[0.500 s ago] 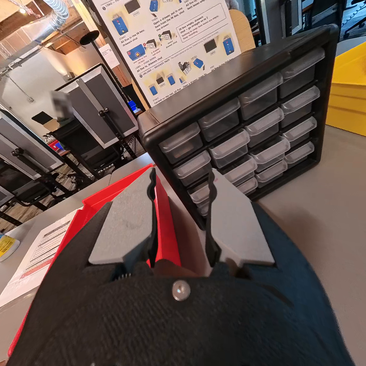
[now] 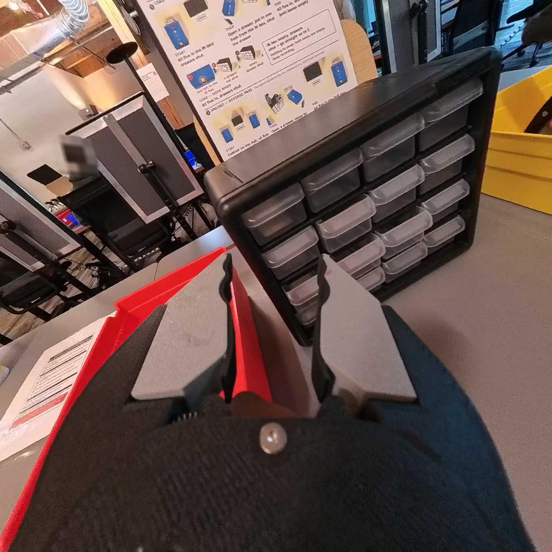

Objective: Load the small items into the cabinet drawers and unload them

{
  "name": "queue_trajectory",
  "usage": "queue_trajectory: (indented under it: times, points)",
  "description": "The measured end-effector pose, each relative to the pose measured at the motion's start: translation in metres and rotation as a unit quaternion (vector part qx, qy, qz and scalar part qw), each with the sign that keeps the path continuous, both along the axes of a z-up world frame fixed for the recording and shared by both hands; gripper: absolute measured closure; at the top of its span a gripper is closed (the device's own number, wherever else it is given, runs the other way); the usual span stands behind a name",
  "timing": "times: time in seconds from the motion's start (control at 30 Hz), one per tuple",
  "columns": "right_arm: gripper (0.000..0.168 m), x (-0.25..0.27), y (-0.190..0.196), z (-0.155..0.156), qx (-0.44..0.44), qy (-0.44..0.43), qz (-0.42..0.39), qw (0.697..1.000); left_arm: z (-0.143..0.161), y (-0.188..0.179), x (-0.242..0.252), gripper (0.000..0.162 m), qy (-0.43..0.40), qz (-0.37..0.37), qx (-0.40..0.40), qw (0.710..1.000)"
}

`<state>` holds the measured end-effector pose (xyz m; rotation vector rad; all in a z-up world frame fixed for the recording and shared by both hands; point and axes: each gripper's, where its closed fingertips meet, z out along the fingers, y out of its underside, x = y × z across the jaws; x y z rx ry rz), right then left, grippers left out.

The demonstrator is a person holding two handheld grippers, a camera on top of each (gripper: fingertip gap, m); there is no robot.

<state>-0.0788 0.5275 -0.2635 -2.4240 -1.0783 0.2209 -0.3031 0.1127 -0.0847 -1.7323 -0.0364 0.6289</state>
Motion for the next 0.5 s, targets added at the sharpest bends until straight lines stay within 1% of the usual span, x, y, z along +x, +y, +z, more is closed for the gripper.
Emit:
queue_trajectory:
  times: [0.1,0.23,0.37,0.5]
  points:
    - [0.138,0.001,0.002,-0.005,0.003,0.002,0.002,1.000,0.001,-0.001,0.000,0.106,0.001,-0.001,0.002,1.000]
    - [0.127,0.006,0.001,0.005,0.018,0.005,-0.002,1.000,0.002,-0.003,-0.003,0.104,-0.001,0.002,0.003,1.000]
    - [0.128,0.013,-0.003,0.029,0.053,0.019,0.008,0.998,0.006,-0.008,-0.008,0.104,-0.008,0.006,0.011,1.000]
    - [0.130,0.016,-0.007,0.035,0.071,0.014,0.013,0.997,0.007,-0.008,-0.008,0.104,-0.010,0.005,0.013,1.000]
